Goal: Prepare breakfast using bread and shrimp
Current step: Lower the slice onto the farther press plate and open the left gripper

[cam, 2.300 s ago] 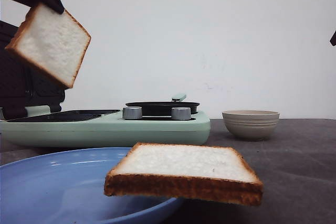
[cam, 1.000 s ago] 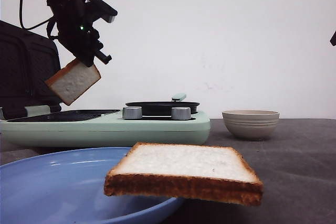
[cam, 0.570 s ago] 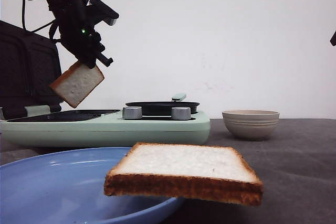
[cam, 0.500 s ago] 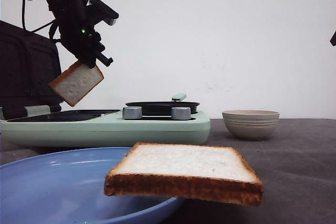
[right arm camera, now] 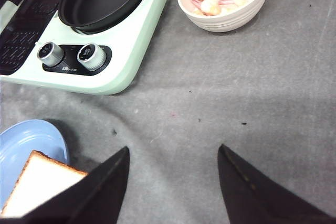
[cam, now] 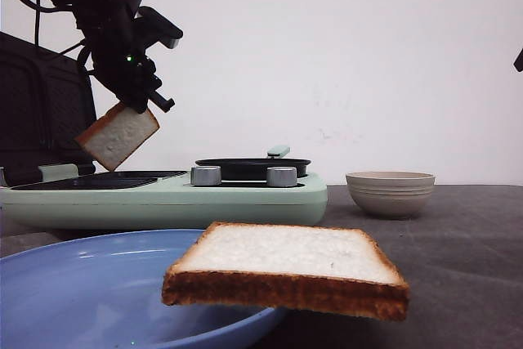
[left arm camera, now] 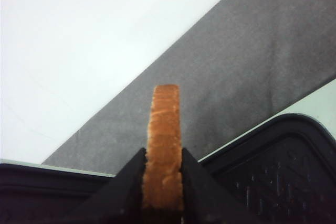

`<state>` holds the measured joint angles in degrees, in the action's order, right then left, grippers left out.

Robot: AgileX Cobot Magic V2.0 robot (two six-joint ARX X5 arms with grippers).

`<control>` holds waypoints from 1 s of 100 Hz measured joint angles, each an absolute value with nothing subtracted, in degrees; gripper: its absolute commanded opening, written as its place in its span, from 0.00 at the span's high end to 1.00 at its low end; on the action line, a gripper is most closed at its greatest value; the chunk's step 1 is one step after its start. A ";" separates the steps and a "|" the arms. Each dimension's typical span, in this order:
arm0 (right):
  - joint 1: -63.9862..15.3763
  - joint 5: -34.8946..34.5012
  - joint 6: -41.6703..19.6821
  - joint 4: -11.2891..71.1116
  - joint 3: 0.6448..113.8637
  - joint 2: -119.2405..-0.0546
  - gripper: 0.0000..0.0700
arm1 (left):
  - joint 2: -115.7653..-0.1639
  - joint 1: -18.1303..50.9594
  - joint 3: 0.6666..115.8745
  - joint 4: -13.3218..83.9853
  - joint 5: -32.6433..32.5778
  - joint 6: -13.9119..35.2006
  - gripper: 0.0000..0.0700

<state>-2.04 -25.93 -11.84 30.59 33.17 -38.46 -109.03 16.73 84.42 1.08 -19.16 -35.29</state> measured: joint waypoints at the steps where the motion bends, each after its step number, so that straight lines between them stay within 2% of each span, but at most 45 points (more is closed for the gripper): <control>1: -2.04 -25.93 -11.81 30.59 33.17 -38.46 0.53 | -109.06 16.73 84.42 1.08 -19.16 -35.29 0.99; 52: -2.04 -25.93 -11.79 30.59 33.17 -38.46 0.53 | -109.78 16.73 84.42 1.30 -19.14 -35.18 0.98; 90: -2.04 -25.93 -11.79 30.59 33.17 -38.46 0.53 | -109.78 16.75 84.42 7.68 -19.14 -33.80 0.96; 96: -2.04 -25.93 -11.79 30.59 33.17 -38.46 0.53 | -109.78 16.75 84.42 7.86 -19.14 -33.47 0.93; 100: -2.04 -25.93 -11.79 30.59 33.17 -38.46 0.53 | -109.78 16.75 84.42 8.03 -19.14 -33.26 0.87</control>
<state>-2.04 -25.93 -11.79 30.59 33.17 -38.46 -109.78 16.75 84.42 8.03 -19.14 -33.26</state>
